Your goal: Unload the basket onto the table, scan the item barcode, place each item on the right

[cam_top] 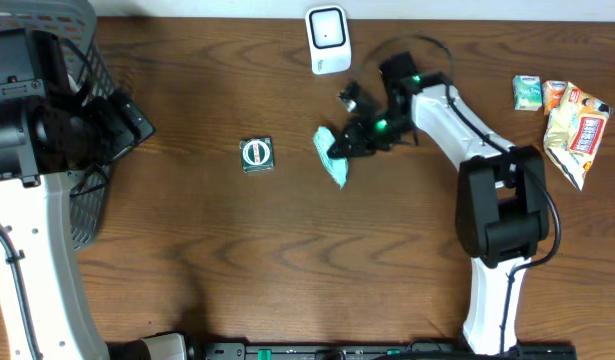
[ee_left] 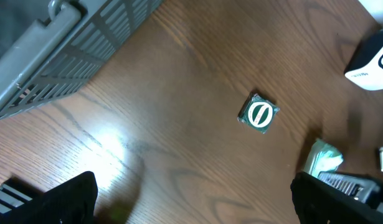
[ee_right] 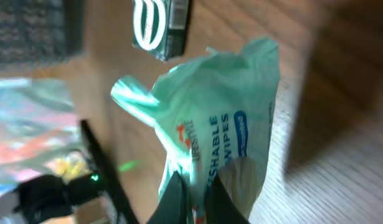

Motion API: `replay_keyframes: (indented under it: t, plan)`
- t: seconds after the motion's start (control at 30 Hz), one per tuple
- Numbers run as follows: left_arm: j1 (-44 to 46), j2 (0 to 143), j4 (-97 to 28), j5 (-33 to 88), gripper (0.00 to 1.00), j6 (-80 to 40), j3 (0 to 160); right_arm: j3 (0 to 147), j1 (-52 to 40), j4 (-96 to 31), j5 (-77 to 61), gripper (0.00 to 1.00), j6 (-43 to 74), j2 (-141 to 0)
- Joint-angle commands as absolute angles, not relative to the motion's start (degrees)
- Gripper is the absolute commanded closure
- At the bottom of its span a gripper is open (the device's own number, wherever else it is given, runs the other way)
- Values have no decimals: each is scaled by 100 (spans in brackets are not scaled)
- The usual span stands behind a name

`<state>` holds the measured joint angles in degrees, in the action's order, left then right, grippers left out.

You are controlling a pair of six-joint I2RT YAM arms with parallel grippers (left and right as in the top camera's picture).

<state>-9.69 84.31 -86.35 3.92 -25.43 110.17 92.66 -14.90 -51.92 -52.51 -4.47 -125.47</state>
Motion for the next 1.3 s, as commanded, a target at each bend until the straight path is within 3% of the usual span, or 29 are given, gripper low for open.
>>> replay_keyframes:
  t: [0.0, 0.13, 0.17, 0.23, 0.37, 0.6, 0.77, 1.0, 1.13, 1.23, 1.27]
  plan:
    - [-996, 8423, -8650, 355, 2, -2491, 11048, 8431, -1273, -4834, -6344, 99, -539, -12488]
    - [-996, 8423, -8650, 355, 2, -2491, 11048, 7961, -858, -4698, -5996, 99, -475, -12488]
    - [-996, 8423, -8652, 355, 2, -2491, 11048, 7953, -725, -4764, -5704, 93, -423, -12488]
    - [-996, 8423, -8650, 355, 2, -2491, 11048, 7955, -510, -4799, -4899, 65, -45, -12486]
    - [-996, 8423, -8650, 355, 2, -2491, 11048, 7975, -213, -4869, -3953, 50, 384, -12479]
    - [-996, 8423, -8650, 355, 2, -2491, 11048, 8637, 95, -5704, -4209, 44, 27, -12416]
    - [-996, 8423, -8650, 355, 2, -2491, 11048, 8755, -272, -5695, -4329, 30, -200, -12418]
    - [-996, 8423, -8650, 355, 2, -2491, 11048, 8560, -1107, -4936, -3321, 33, 320, -12425]
    - [-996, 8423, -8650, 355, 2, -2491, 11048, 8409, -1356, -4797, -3291, 61, 425, -12477]
    - [-996, 8423, -8652, 355, 2, -2491, 11048, 8377, -1435, -4783, -3164, 99, 423, -12481]
    - [-996, 8423, -8650, 355, 2, -2491, 11048, 8379, -1428, -4768, -3208, 99, 427, -12481]
